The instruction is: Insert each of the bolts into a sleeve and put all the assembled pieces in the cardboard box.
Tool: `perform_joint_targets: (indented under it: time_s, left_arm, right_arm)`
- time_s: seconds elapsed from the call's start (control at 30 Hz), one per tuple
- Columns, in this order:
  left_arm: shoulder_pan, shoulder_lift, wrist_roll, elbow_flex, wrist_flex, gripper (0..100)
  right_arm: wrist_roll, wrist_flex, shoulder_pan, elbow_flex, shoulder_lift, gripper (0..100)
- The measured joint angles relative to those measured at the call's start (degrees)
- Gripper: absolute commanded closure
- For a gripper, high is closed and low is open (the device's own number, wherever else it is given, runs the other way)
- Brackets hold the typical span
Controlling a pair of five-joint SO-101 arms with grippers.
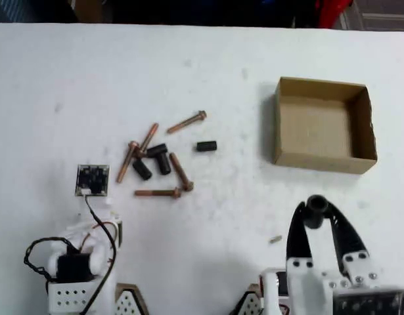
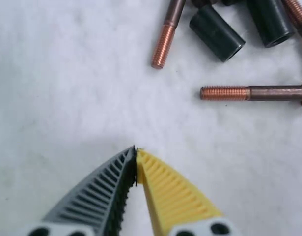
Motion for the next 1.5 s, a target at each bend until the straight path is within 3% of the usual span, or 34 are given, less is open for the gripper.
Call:
perform_joint_targets:
  time_s: [0.3, 0.63, 0.9, 1.1, 1.5]
  left_arm:
    - [0.0, 0.0, 0.0, 0.0, 0.0, 98]
    - [0.0, 0.0, 0.0, 0.0, 0.0, 98]
    - [0.0, 0.0, 0.0, 0.0, 0.0, 98]
    - [0.0, 0.0, 0.0, 0.0, 0.0, 98]
    - [0.0, 0.0, 0.0, 0.0, 0.0, 98]
  right_arm:
    - [2.5, -9.2, 0.3, 14.3, -7.7, 98.2]
    - [3.5, -27.6, 0.4, 35.3, -7.7, 98.2]
    - [3.3, -39.4, -8.6, 47.7, -7.1, 98.2]
    - [-1.3, -50.5, -15.5, 57.5, -7.4, 98.2]
    - [-1.8, -71.5, -20.3, 72.5, -7.3, 98.2]
